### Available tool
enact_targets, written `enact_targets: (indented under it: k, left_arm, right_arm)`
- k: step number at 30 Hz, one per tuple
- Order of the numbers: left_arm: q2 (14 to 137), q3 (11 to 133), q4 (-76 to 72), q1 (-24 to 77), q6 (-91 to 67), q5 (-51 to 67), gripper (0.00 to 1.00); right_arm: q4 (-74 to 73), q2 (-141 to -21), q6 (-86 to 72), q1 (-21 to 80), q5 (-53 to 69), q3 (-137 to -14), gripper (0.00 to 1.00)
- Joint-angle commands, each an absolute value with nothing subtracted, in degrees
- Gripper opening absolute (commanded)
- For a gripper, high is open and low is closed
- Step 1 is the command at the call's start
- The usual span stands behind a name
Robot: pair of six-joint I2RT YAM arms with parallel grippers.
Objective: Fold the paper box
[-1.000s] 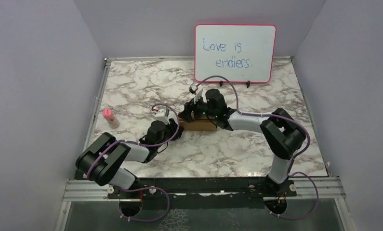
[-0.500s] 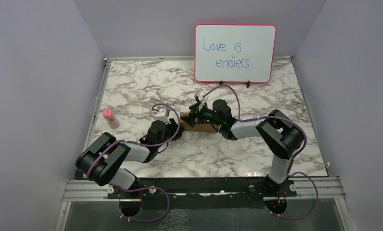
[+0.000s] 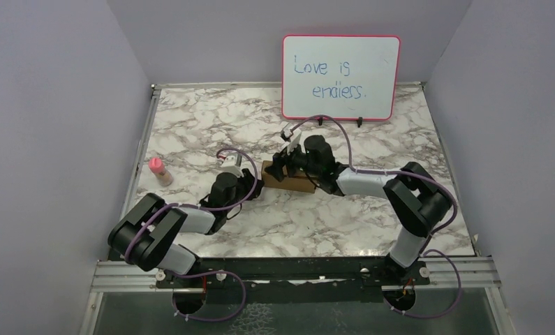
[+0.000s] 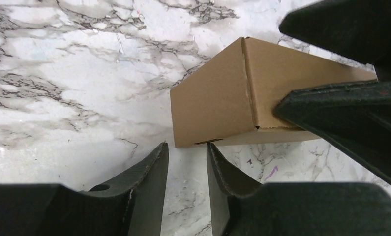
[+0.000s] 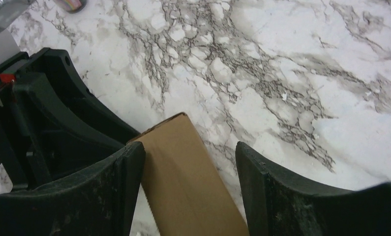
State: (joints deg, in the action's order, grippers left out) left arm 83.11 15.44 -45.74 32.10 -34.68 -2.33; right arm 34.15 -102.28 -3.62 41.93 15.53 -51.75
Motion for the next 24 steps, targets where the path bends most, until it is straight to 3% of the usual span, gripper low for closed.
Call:
enact_targets:
  k: [1, 13, 24]
  left_arm:
    - [79.71, 15.77, -47.55, 31.64, -33.72, -2.47, 0.37]
    - [64.63, 16.73, -33.97, 31.64, -30.83, -4.83, 0.6]
    - [68.52, 23.89, -30.06, 28.03, -33.57, -1.16, 0.73]
  right_arm:
    - [22.15, -95.45, -7.21, 40.02, 12.27, -52.63, 0.73]
    - [24.35, -79.46, -23.49, 26.01, 18.5, -37.3, 0.79]
    - [42.76, -77.56, -42.92, 18.6, 30.95, -22.02, 0.86]
